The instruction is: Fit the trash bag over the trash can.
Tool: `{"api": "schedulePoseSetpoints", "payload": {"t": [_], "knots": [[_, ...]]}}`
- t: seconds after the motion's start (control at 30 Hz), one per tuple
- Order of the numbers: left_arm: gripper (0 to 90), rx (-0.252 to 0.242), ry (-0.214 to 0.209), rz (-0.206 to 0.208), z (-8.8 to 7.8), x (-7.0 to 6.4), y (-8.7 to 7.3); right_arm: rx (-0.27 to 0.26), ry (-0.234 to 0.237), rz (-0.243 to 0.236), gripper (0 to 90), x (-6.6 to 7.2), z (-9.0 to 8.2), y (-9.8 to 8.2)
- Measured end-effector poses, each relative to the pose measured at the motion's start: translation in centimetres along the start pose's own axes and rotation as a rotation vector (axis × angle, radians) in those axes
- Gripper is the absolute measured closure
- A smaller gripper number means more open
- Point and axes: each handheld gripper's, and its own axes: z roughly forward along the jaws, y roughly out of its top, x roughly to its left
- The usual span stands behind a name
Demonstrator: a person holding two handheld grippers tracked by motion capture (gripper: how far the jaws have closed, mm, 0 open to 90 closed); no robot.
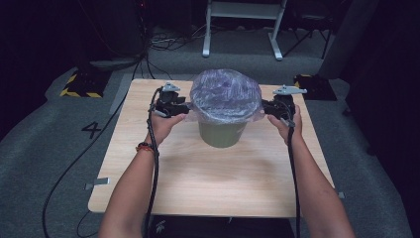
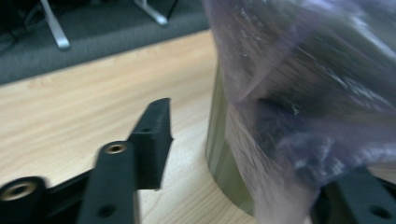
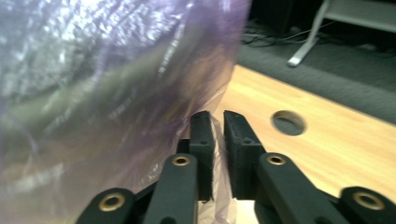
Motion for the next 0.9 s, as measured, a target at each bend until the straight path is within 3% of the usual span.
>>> {"api": "schedulePoseSetpoints", "payload": {"t": [0.07, 0.13, 0.3, 0.37, 0.43, 0.47, 0.53, 0.6, 0.73, 0.9], "knots": [[36.0, -0.035, -0.004, 0.008, -1.0, -0.1, 0.1, -0.013, -0.017, 0.003, 75.3, -0.2, -0.6, 0.2], [34.2, -0.052, 0.013, 0.035, -2.0, -0.2, 0.2, -0.029, -0.047, 0.009, 68.5, -0.5, -1.2, 0.4], [23.9, -0.103, -0.01, 0.052, -3.6, -0.6, 0.3, -0.076, -0.06, 0.014, 56.8, -0.9, -2.4, 0.6], [22.6, -0.1, -0.021, 0.095, -4.4, -1.5, 0.5, -0.085, -0.073, 0.004, 54.1, -0.7, -2.7, 0.8], [20.4, -0.109, -0.04, 0.104, -4.6, -1.9, 0.6, -0.102, -0.066, -0.011, 52.1, -0.6, -3.1, 1.1], [19.9, -0.105, -0.054, 0.13, -4.9, -3.0, 0.8, -0.108, -0.068, -0.021, 51.0, -0.4, -3.2, 1.3], [19.0, -0.101, -0.06, 0.156, -5.0, -3.8, 0.8, -0.116, -0.061, -0.035, 48.5, -0.1, -3.4, 1.6], [18.2, -0.102, -0.069, 0.159, -5.1, -4.5, 0.8, -0.127, -0.047, -0.05, 44.4, 0.2, -3.5, 1.9], [18.4, -0.11, -0.071, 0.173, -5.2, -5.8, 0.6, -0.137, -0.033, -0.088, 42.6, 0.9, -3.7, 2.4], [22.6, -0.046, -0.076, 0.196, -4.1, -6.4, -0.1, -0.126, -0.013, -0.119, 52.9, 1.1, -3.7, 2.6]]}}
